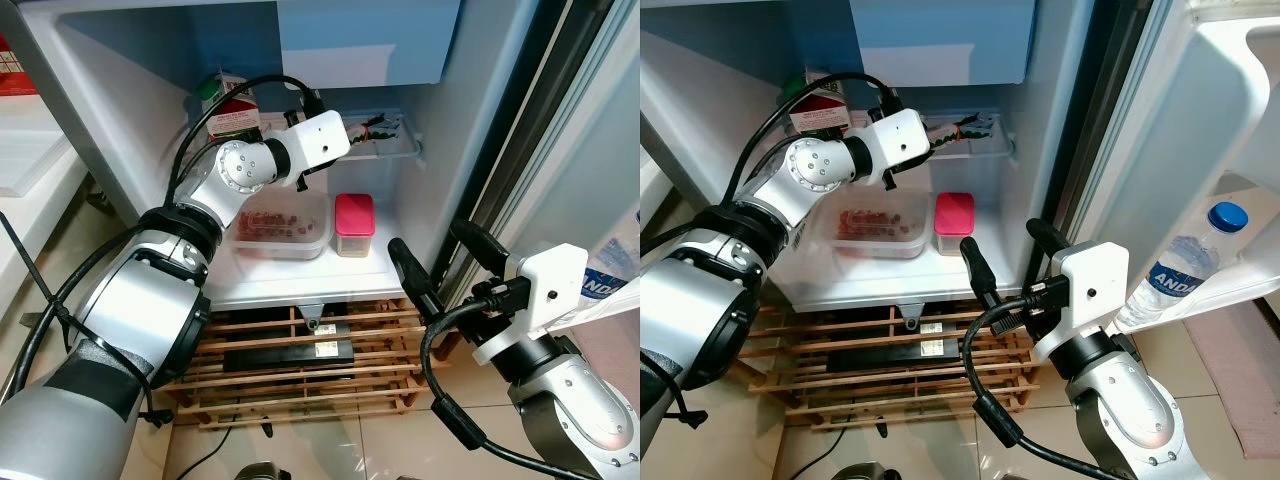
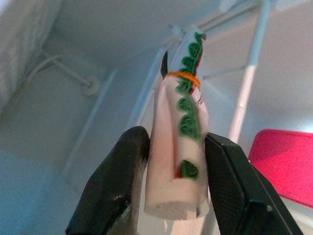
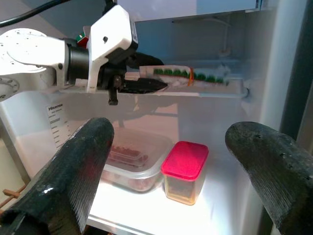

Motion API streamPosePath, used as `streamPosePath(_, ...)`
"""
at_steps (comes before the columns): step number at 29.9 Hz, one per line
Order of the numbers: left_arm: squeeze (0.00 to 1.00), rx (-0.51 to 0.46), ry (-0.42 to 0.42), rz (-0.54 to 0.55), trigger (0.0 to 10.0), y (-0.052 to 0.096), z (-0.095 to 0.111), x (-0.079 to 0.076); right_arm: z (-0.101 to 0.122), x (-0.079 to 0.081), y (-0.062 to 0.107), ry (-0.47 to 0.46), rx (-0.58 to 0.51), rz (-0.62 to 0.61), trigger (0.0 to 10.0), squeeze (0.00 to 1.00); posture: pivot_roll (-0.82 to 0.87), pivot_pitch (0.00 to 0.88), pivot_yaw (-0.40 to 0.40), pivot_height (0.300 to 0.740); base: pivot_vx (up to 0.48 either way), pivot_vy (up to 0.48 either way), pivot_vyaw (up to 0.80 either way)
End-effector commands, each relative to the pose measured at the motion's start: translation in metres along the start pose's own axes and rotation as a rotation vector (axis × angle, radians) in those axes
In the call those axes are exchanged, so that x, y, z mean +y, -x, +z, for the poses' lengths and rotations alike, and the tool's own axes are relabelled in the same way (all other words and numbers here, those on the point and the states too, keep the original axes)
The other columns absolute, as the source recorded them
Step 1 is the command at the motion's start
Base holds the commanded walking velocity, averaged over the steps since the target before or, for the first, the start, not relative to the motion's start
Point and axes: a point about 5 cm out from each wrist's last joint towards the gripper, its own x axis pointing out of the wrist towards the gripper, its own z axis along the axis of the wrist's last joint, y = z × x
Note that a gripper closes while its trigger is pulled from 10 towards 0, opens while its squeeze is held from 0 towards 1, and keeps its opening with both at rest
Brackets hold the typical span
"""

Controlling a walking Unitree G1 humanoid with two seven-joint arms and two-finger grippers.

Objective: Restocking fridge

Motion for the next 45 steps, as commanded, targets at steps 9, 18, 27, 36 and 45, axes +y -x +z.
streamPosePath(9, 1.00, 0.038, 0.021, 0.083, 10.0, 0.004, -0.002, 0.015, 0.001, 0.002, -0.001, -0.009, -0.003, 0.008, 10.0, 0.00, -0.02, 0.068, 0.067, 0.740, 0.000, 0.000, 0.00)
streamPosePath(18, 0.00, 0.030, 0.039, 0.083, 10.0, 0.004, -0.002, 0.015, 0.001, 0.003, -0.002, -0.009, -0.003, 0.009, 10.0, 0.00, -0.02, 0.068, 0.066, 0.740, 0.000, 0.000, 0.00)
streamPosePath(27, 0.00, -0.162, 0.277, 0.109, 10.0, 0.014, -0.003, 0.015, 0.001, 0.004, -0.004, -0.009, -0.006, 0.017, 10.0, 0.00, -0.01, 0.060, 0.069, 0.740, 0.000, 0.000, 0.00)
streamPosePath(36, 0.00, -0.336, 0.379, 0.061, 10.0, 0.028, -0.006, 0.001, 0.000, 0.005, -0.008, -0.005, -0.011, 0.041, 10.0, 0.00, 0.00, 0.045, 0.059, 0.740, 0.000, 0.000, 0.00)
streamPosePath(45, 0.00, -0.507, 0.563, -0.121, 10.0, 0.081, 0.004, -0.047, -0.002, 0.006, -0.007, -0.002, -0.007, 0.056, 10.0, 0.00, 0.01, 0.005, 0.069, 0.740, 0.000, 0.000, 0.00)
